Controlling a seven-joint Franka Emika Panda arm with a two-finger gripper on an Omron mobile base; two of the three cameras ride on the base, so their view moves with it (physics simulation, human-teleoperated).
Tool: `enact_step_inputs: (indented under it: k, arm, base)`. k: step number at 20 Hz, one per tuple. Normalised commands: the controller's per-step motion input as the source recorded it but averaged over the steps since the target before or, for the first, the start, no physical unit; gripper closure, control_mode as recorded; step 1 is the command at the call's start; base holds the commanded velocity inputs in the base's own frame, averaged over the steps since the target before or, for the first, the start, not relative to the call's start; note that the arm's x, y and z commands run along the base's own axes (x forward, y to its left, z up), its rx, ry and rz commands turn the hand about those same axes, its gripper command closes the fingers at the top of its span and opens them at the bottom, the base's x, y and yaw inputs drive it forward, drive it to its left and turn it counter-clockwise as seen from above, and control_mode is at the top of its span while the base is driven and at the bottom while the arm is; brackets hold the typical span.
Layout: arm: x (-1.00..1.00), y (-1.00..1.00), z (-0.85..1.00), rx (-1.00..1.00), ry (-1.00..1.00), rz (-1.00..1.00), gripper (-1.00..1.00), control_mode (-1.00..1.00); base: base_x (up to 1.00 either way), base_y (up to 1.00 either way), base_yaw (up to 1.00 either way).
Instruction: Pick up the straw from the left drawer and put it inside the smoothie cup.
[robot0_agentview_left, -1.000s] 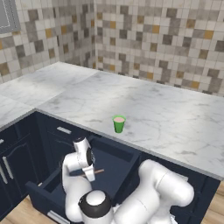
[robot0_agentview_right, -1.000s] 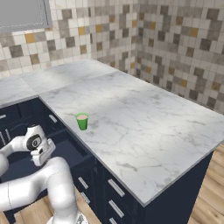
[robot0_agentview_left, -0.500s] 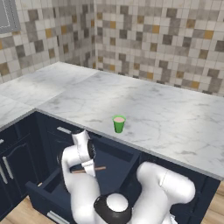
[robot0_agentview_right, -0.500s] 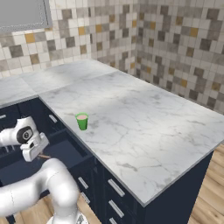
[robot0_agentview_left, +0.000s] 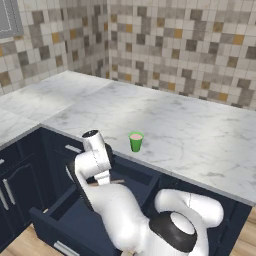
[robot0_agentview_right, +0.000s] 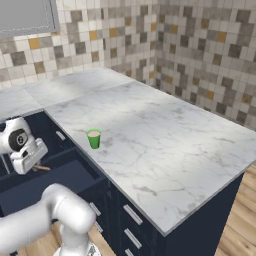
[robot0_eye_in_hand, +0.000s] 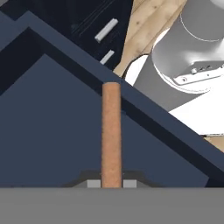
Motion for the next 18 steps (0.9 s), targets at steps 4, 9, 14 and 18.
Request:
enact_step_inputs:
  k: [4, 9, 14, 18]
  arm:
    - [-0.09, -0.01, 0.91, 0.00, -0.01, 0.00, 1.00, -1.00]
    - [0.00, -0.10, 0.75, 0.00, 0.00, 0.00, 1.00, -1.00]
    - [0.00, -0.05, 0.42, 0.00, -0.09, 0.00, 1.00, -1.00]
    - [0.00, -0.10, 0.41, 0.00, -0.12, 0.00, 1.00, -1.00]
  base:
    - [0.00, 0.00, 0.00]
    - [0.00, 0.00, 0.00]
    - [0.00, 0.00, 0.00]
    - [0.00, 0.00, 0.00]
